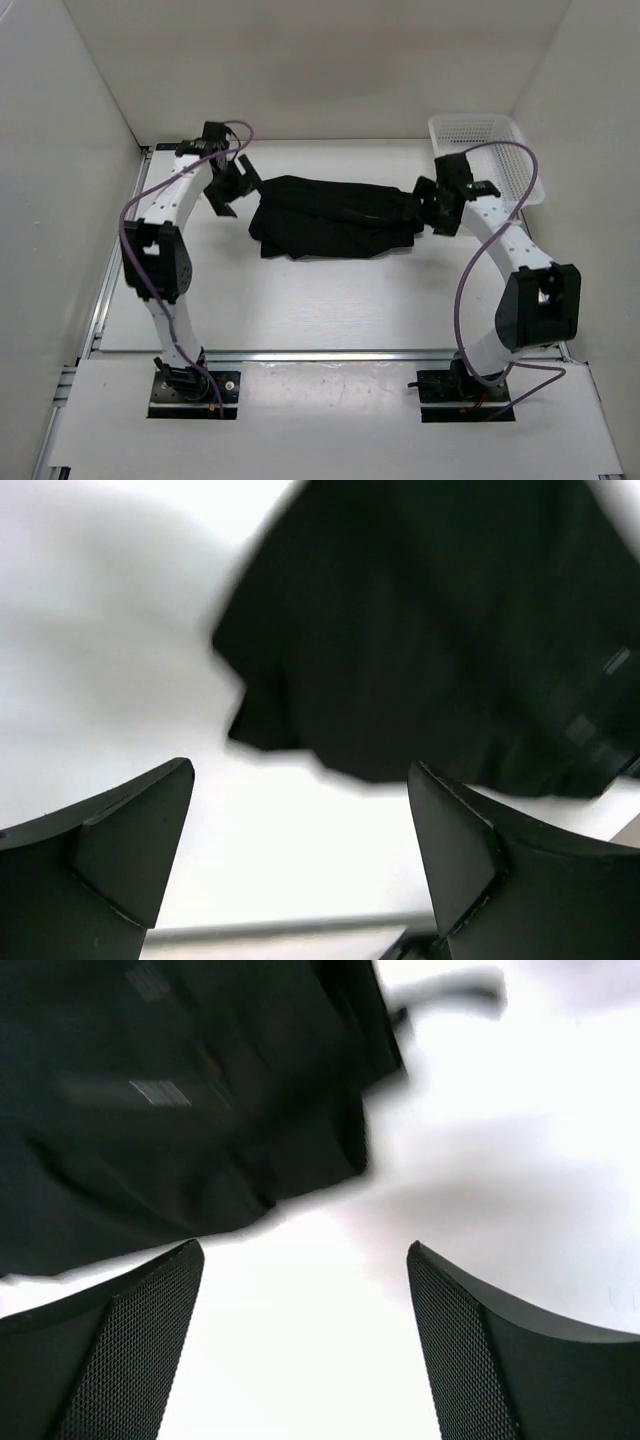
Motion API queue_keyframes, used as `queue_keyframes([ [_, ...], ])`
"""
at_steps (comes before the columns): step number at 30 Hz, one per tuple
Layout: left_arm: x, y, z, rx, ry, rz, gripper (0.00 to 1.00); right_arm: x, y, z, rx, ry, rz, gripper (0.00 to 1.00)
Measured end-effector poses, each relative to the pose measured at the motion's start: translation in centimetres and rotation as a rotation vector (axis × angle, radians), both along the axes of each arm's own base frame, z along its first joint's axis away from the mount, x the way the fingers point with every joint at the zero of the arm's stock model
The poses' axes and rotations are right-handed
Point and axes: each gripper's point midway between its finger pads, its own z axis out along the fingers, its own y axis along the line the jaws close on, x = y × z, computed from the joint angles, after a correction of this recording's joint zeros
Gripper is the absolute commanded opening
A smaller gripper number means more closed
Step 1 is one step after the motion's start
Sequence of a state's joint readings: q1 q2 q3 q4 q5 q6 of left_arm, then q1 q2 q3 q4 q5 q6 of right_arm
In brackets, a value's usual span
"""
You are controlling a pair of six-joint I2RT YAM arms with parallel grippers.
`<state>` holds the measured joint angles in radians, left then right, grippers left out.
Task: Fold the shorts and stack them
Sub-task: Fold the shorts
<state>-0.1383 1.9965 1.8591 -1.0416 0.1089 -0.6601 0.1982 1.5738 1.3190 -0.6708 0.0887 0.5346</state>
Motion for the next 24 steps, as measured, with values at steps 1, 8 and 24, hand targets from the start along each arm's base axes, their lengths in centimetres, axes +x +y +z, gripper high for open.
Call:
queue_keyframes([
  [1, -2.2, -0.4, -0.2, -0.002, 0.026, -0.018, 1.00, -1.3, -0.1, -0.8, 0.001, 0.023, 0.003, 0.90],
  [8, -9.6, -2.6, -6.9, -0.013, 0.242, -0.093, 1.00, -6.8, 0.1, -6.6, 0.069, 0.202, 0.028, 0.94],
  [24, -4.5, -5.4, -11.8, -0.021, 0.249, -0.084, 0.10, 1.7, 2.5, -12.1, 0.178, 0.214, -0.037, 0.14],
])
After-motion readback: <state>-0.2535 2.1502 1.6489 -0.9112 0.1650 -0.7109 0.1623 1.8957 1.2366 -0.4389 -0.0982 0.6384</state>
